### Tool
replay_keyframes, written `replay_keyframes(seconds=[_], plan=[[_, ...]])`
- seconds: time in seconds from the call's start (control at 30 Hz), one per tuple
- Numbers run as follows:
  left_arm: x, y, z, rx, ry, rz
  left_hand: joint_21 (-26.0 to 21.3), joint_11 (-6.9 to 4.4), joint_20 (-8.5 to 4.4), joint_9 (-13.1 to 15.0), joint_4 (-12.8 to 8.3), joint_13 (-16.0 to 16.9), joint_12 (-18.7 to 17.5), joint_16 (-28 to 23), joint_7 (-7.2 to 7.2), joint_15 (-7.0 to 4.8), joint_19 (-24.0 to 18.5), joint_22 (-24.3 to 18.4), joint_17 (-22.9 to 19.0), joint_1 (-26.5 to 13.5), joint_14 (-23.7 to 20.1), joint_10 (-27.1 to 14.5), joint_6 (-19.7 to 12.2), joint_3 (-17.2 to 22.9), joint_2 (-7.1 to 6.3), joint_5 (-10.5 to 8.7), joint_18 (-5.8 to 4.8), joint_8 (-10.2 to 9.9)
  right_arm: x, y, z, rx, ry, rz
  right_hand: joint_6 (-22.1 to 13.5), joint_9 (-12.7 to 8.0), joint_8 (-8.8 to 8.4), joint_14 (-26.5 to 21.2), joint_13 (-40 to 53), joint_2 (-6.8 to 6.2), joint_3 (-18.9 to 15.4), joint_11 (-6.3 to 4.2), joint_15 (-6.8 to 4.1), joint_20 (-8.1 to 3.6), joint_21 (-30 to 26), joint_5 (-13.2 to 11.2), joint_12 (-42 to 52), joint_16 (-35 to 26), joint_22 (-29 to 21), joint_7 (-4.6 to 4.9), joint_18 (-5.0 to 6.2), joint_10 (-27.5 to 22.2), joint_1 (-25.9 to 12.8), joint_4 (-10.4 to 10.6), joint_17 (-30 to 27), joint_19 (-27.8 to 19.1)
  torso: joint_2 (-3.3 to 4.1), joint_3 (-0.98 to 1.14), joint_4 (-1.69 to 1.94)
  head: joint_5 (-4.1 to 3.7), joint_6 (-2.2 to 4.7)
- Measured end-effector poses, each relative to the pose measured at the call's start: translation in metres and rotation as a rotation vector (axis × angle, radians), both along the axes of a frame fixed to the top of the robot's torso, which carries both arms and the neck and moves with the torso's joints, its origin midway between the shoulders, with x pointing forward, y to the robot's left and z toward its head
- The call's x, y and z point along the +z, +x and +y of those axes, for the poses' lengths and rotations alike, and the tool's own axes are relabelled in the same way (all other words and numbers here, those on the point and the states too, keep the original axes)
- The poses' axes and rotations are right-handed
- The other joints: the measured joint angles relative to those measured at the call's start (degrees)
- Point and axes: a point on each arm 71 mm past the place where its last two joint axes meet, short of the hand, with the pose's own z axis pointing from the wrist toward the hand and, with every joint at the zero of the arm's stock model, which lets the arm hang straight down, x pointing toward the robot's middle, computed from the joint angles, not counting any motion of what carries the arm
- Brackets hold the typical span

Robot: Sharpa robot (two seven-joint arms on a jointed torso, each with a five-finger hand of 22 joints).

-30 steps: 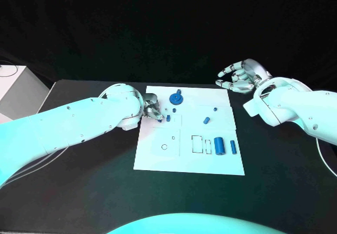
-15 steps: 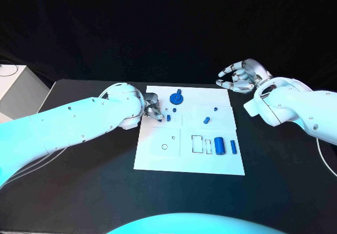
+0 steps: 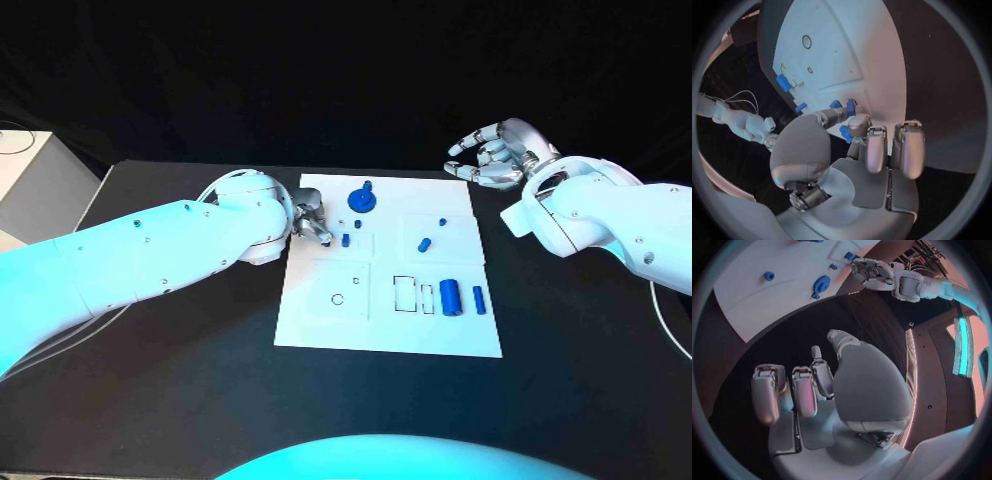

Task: Assemble the parts on the task board

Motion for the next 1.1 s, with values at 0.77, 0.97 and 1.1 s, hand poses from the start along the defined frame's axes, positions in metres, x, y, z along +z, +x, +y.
replay_keyframes(seconds=[0.77,0.97,1.1], plan=[[0.0014,0.0018,0.0006,0.017,-0.013,-0.017,0.0,-0.2,0.0,-0.02,-0.01,-0.01,0.0,0.0,0.15,0.0,0.0,0.0,0.0,-0.01,0.0,0.22,0.07,-0.01,0.01,-0.02,0.0,-0.01,-0.0001,-0.0001,-0.0003,0.0,0.0,0.0,0.0,-0.01,0.0,0.0,-0.01,0.0,0.0,0.0,0.0,0.0,0.0,0.0,0.0,0.0,-0.02,0.0,0.0,0.0,0.0,0.0,0.0,0.0,-0.01,0.11,-0.07,0.12,-0.08],[0.0011,0.0019,0.0008,0.016,-0.011,-0.014,0.0,-0.19,-0.21,-0.02,-0.01,-0.02,0.0,0.0,0.1,0.0,-0.22,0.0,0.0,-0.01,0.0,0.22,0.31,-0.01,0.01,0.45,-0.01,0.23,-0.0001,-0.0002,-0.0006,-0.001,0.0,0.0,0.0,-0.01,0.0,0.0,-0.02,0.0,0.0,0.0,0.0,0.0,0.0,0.0,0.0,0.0,-0.02,0.0,0.0,0.0,0.0,0.0,0.0,0.0,-0.02,0.1,-0.07,0.1,-0.19],[0.0008,0.0019,0.001,0.014,-0.007,-0.01,0.0,-0.19,-0.21,0.03,-0.01,-0.02,-0.01,0.0,0.04,0.0,-0.21,0.0,0.0,-0.01,0.0,0.22,0.4,-0.01,0.01,0.46,-0.01,0.23,-0.0001,-0.0002,-0.0006,-0.001,0.0,0.0,0.0,-0.01,0.0,0.0,-0.02,0.0,0.0,0.0,0.0,0.0,0.0,0.0,0.0,0.0,-0.02,0.0,0.0,0.0,0.0,0.0,0.0,0.0,-0.03,0.08,-0.04,0.08,-0.24]])
